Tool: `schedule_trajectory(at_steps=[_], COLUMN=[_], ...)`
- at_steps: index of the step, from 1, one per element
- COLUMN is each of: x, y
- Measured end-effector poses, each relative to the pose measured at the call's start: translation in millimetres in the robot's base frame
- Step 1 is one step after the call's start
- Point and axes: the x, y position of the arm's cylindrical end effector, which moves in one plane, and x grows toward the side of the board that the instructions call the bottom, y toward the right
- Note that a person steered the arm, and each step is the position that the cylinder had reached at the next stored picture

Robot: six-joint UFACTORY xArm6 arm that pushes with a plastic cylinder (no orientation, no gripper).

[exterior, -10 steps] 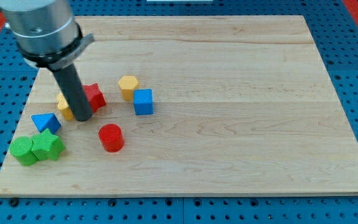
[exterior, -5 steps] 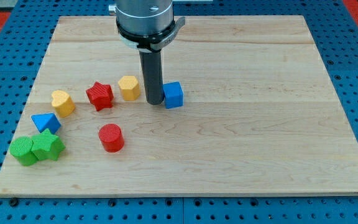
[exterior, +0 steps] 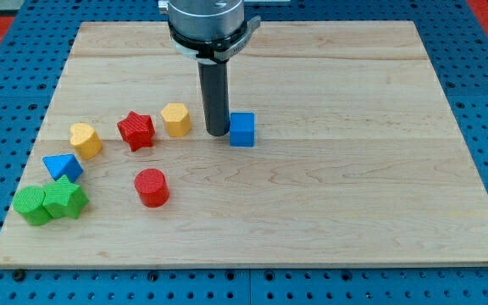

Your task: Push blue cube towards bottom right

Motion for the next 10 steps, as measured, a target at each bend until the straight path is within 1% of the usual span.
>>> schedule_trajectory(at_steps=[3,4,5,6,7,8,9,10], x=[0.0,-5.6,3.0,2.5,38.5,51.7,9.7,26.7], y=[-3.9,5.9,42.2,83.0,88.1,103.5,83.7,127.5])
